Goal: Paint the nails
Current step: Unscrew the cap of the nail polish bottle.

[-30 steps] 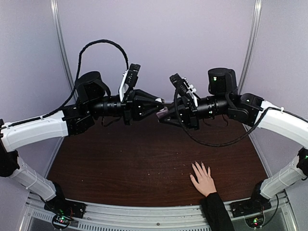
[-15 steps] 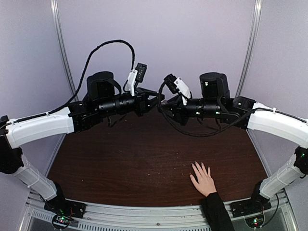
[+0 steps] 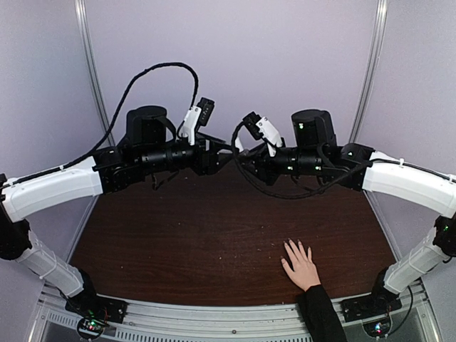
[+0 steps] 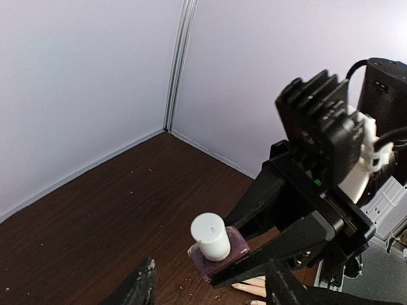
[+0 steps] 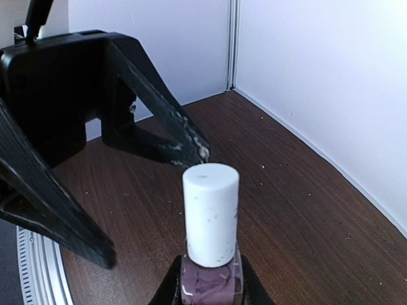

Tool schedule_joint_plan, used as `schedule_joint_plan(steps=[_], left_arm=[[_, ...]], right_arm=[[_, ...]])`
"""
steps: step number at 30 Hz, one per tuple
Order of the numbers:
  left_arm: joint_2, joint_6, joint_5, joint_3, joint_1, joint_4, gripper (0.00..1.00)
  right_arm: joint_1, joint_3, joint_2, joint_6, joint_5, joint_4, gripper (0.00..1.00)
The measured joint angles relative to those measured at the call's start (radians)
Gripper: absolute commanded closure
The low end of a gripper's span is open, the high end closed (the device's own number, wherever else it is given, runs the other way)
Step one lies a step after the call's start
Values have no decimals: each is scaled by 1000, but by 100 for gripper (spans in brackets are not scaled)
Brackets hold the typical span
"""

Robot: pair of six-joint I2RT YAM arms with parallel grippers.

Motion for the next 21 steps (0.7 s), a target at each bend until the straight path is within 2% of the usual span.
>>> schedule_joint_plan(steps=[6, 9, 16, 21], left_arm=[[-63, 54, 99, -1, 18, -27, 30], [-93, 87, 216, -23, 27, -4, 30], [-112, 140, 473, -70, 29, 74, 34], [-111, 155, 610, -87, 29, 150, 43]], right_arm=[[-22, -23, -17, -6, -117, -3, 100], [-28, -26, -28, -21, -238, -5, 100], [-29, -27, -41, -38, -569, 14, 100], [-29, -27, -40, -41, -735, 19, 100]])
